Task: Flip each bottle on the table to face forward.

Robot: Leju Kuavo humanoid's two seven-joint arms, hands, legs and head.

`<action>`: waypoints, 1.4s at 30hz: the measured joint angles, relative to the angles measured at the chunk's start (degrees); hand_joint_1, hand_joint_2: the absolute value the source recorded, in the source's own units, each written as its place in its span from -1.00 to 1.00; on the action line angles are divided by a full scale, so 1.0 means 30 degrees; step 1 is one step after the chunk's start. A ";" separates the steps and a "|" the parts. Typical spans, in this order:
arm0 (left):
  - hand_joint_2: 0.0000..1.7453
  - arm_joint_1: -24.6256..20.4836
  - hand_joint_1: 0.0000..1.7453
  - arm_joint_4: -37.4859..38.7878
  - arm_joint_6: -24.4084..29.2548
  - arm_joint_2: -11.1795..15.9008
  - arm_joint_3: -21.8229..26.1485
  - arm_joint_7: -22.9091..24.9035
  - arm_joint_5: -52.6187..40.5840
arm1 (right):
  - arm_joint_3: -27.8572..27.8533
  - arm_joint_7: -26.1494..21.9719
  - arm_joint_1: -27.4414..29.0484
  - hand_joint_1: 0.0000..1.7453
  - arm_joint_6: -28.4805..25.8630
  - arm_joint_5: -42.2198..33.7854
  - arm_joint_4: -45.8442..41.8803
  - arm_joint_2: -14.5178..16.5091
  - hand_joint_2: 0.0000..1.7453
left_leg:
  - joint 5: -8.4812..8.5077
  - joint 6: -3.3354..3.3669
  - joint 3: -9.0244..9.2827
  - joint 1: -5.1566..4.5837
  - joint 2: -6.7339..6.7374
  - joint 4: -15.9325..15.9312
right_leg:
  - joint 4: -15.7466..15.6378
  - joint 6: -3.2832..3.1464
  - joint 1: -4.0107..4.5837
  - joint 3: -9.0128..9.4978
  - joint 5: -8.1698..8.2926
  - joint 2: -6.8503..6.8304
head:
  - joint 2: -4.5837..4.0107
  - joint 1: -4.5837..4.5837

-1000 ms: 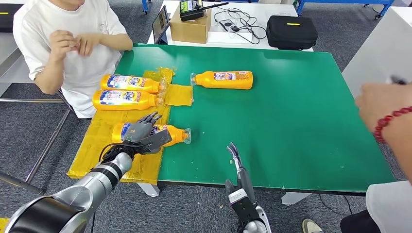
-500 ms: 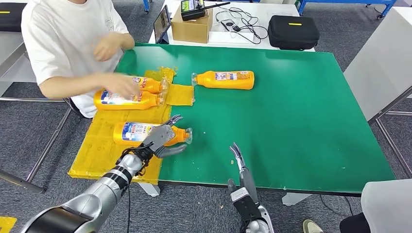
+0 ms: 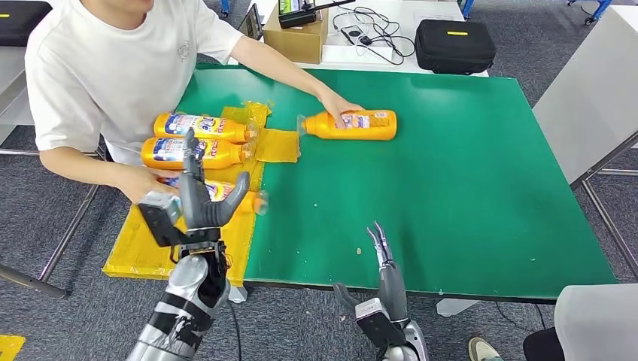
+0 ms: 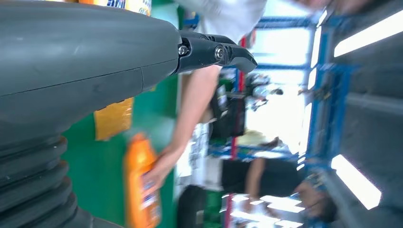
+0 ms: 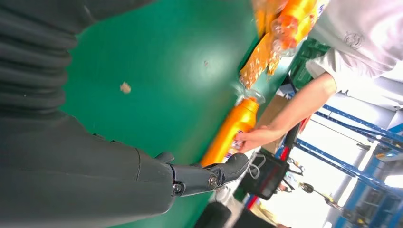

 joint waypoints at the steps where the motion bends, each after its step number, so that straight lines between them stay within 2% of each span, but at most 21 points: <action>1: 1.00 0.0379 -1.00 -0.0601 0.0236 -0.0055 -0.0046 -0.0200 0.0158 | 0.0000 0.0000 0.0007 -1.00 -0.0236 0.0356 -0.0013 -0.0098 1.00 | 0.0000 0.0000 0.0000 0.0000 0.0001 0.0000 | -0.0001 0.0000 0.0000 -0.0001 0.0000 0.0000 | 0.0000 0.0000; 7: 1.00 0.2029 -1.00 -0.2821 0.0955 -0.0198 -0.0442 -0.0786 0.0473 | -0.0016 0.0230 -0.0001 -1.00 -0.0910 0.2161 -0.0098 -0.0826 1.00 | -0.0001 0.0002 -0.0006 -0.0001 -0.0004 0.0000 | -0.0003 0.0001 -0.0001 -0.0002 0.0000 0.0001 | 0.0000 0.0000; 11: 1.00 0.3176 -1.00 -0.3728 0.1176 -0.0224 -0.0821 -0.1183 0.0391 | -0.0155 0.2007 -0.0270 -1.00 -0.1650 0.5732 -0.0095 -0.1974 1.00 | -0.0003 0.0006 -0.0013 -0.0005 -0.0010 0.0000 | -0.0006 0.0002 -0.0006 0.0001 0.0001 -0.0001 | 0.0000 -0.0002; 13: 1.00 0.3850 -1.00 -0.4101 0.1136 -0.0215 -0.1045 -0.1254 0.0311 | -0.0421 0.2628 -0.0558 -1.00 -0.1391 0.6647 -0.0091 -0.2594 1.00 | -0.0003 0.0008 -0.0020 -0.0008 -0.0012 0.0000 | -0.0009 0.0004 -0.0009 0.0000 0.0002 -0.0002 | 0.0000 0.0004; 17: 1.00 0.4811 -1.00 -0.4509 0.1055 -0.0202 -0.1373 -0.1249 0.0240 | -0.0840 0.3393 -0.1127 -1.00 -0.0699 0.7499 -0.0091 -0.3344 1.00 | -0.0006 0.0011 -0.0019 -0.0010 -0.0008 0.0001 | -0.0017 0.0007 -0.0009 -0.0004 0.0005 -0.0001 | 0.0000 -0.0002; 22: 1.00 0.5179 -1.00 -0.4690 0.0994 -0.0196 -0.1501 -0.1207 0.0225 | -0.0934 0.3702 -0.1377 -1.00 -0.0642 0.7878 -0.0091 -0.3622 1.00 | -0.0005 0.0009 -0.0019 0.0000 -0.0010 0.0001 | -0.0011 0.0005 0.0005 -0.0005 0.0003 -0.0002 | 0.0000 -0.0005; 25: 1.00 0.5278 -1.00 -0.4737 0.0908 -0.0191 -0.1563 -0.0974 0.0064 | -0.0931 0.4426 -0.1578 -1.00 -0.0463 0.8746 -0.0009 -0.3754 1.00 | -0.0004 0.0009 -0.0024 0.0002 -0.0006 -0.0001 | -0.0007 0.0004 0.0005 -0.0005 0.0003 -0.0001 | 0.0000 -0.0004; 29: 1.00 0.5257 -1.00 -0.4568 0.0873 -0.0193 -0.1730 -0.0792 -0.0342 | -0.0807 0.5146 -0.2798 -1.00 -0.0034 0.9710 0.1086 -0.3680 1.00 | 0.0004 0.0021 -0.0025 -0.0002 0.0000 -0.0001 | -0.0007 0.0007 -0.0002 -0.0005 0.0008 0.0001 | 0.0000 0.0000; 36: 1.00 0.4680 -1.00 -0.3635 0.0912 -0.0226 -0.1761 -0.0458 -0.0256 | 0.0013 0.7024 -0.5931 -1.00 -0.0280 1.1756 0.5212 -0.2633 1.00 | 0.0033 0.0033 -0.0020 -0.0003 -0.0009 0.0000 | -0.0001 0.0013 0.0000 -0.0002 0.0020 0.0000 | 0.0000 -0.0005; 42: 1.00 0.3866 -1.00 -0.2897 0.0937 -0.0235 -0.1916 -0.0458 -0.0429 | 0.0550 0.8298 -0.8566 -1.00 0.1321 1.2184 0.8648 -0.1807 1.00 | 0.0036 0.0030 -0.0017 -0.0003 -0.0001 0.0002 | 0.0003 0.0014 0.0000 -0.0005 0.0022 0.0002 | 0.0000 -0.0002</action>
